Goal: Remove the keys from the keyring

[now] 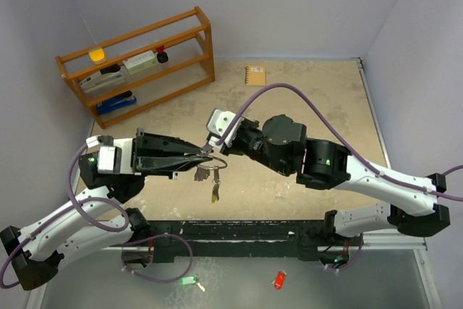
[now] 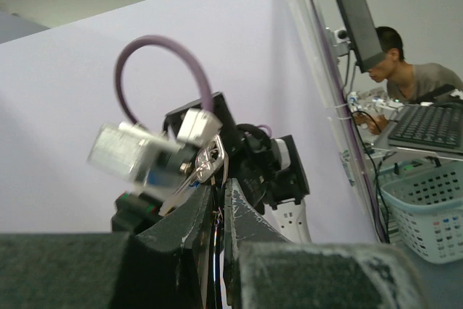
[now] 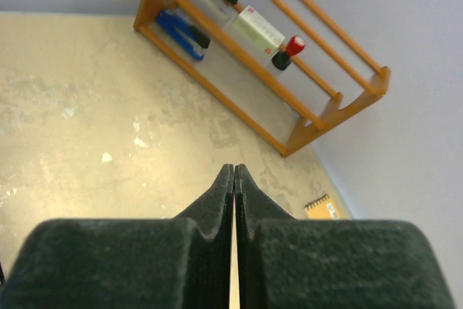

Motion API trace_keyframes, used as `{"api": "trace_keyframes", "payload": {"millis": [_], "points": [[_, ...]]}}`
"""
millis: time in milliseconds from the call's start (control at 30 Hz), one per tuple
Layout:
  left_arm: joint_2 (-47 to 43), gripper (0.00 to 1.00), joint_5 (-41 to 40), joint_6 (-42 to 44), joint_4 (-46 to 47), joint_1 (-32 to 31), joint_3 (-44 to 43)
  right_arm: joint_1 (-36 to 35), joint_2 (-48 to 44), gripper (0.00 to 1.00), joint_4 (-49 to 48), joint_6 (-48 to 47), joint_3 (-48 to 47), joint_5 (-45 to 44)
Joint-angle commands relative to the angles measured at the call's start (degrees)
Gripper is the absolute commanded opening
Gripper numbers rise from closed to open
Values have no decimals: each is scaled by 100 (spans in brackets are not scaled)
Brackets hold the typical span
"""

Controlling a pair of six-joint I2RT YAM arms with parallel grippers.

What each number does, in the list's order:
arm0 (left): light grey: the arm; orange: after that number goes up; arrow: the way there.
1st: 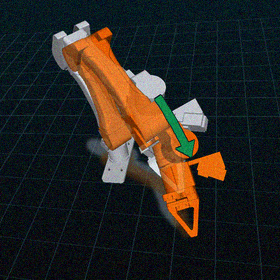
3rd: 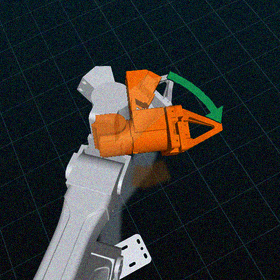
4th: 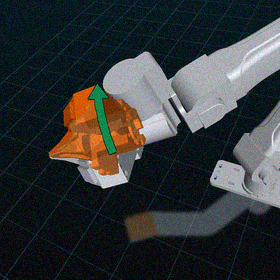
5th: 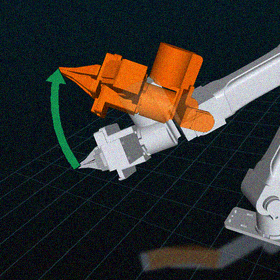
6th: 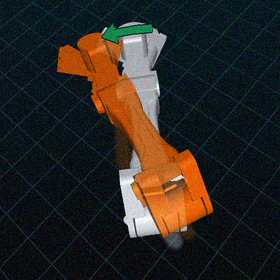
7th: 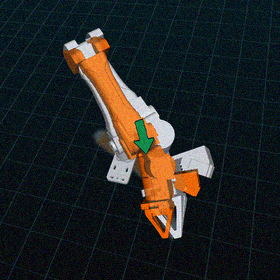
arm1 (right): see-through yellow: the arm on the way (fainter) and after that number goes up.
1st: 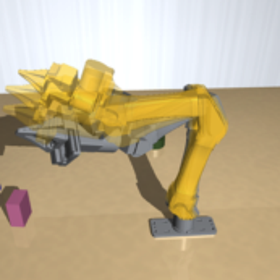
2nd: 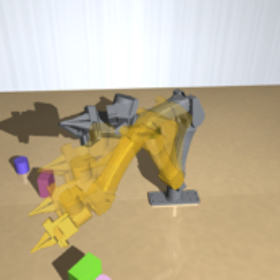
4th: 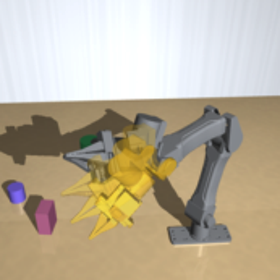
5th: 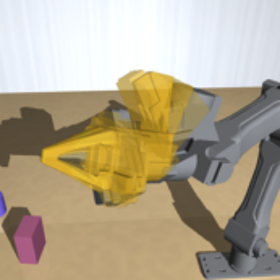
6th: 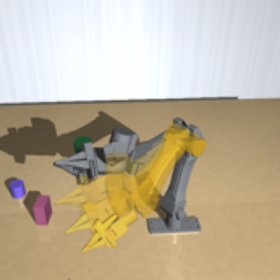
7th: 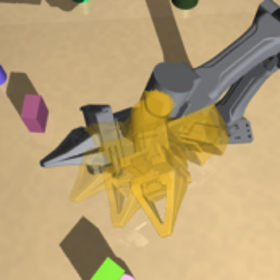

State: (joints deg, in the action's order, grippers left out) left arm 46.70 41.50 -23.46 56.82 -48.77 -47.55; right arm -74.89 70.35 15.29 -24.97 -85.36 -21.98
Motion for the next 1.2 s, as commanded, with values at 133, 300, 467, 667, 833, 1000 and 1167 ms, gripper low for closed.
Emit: {"api": "trace_keyframes", "payload": {"millis": [133,300,467,667,833,1000,1167], "points": [[-136,0,165,156,34,-9,268,-15,-411,0,-17,54,-5,-388],[-238,0,97,160,-98,-5,368,-13,-714,10,-356,-65,102,-900],[-224,0,57,64,-61,-8,361,-21,-1169,45,-474,-18,254,-843],[-206,0,-12,51,-102,-9,334,-17,-1632,52,-371,55,388,-99],[-198,0,-146,123,-231,-9,343,-17,-1844,54,-268,71,349,490],[-88,0,-316,206,-454,-9,224,-21,-1925,64,-304,79,344,1131],[-12,0,-625,326,-743,-9,93,-17,-1693,71,-133,150,167,1471]]}}
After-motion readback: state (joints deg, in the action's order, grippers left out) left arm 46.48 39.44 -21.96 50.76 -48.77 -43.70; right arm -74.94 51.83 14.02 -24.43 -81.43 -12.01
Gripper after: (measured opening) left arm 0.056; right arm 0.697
